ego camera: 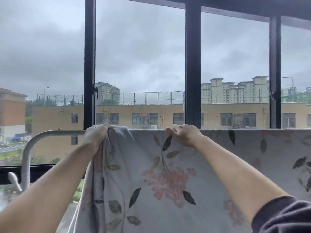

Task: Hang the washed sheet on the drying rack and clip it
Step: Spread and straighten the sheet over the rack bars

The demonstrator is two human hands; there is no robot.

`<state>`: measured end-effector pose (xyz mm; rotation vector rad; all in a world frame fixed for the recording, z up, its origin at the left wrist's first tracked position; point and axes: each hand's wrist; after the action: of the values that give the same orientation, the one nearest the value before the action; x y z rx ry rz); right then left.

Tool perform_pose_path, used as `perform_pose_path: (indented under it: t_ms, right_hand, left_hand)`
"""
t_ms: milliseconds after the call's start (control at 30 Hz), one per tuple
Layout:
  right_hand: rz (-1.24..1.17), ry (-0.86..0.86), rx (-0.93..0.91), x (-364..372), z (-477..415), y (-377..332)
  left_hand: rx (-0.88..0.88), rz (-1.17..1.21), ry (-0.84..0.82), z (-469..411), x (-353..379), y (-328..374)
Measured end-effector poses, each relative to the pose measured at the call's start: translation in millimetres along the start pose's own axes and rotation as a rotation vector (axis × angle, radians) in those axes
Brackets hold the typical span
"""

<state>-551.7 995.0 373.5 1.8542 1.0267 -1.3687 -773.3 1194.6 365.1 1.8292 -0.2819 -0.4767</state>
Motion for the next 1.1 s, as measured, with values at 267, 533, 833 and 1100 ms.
perform_pose_path:
  t_ms: [267, 533, 833, 1100]
  right_hand:
    - [-0.083, -0.189, 0.113, -9, -36, 0]
    - [-0.044, 0.659, -0.020, 64, -13, 7]
    - [0.057, 0.171, 0.095, 13, -36, 9]
    - [-0.116, -0.187, 0.135, -13, -43, 3]
  left_hand:
    - [0.259, -0.922, 0.398, 17, -11, -22]
    - [0.735, -1.146, 0.026, 34, 83, -13]
    - [0.657, -1.251, 0.050, -9, 96, 4]
    - [0.530, -1.276, -0.009, -12, 94, 20]
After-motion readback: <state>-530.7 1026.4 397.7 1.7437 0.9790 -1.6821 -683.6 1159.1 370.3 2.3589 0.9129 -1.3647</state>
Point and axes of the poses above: each hand's wrist, its own z-axis away from the middle knuckle, its own x-axis out of the palm, y = z × x, and after that the axes turned 12 degrees about -y, right-handed
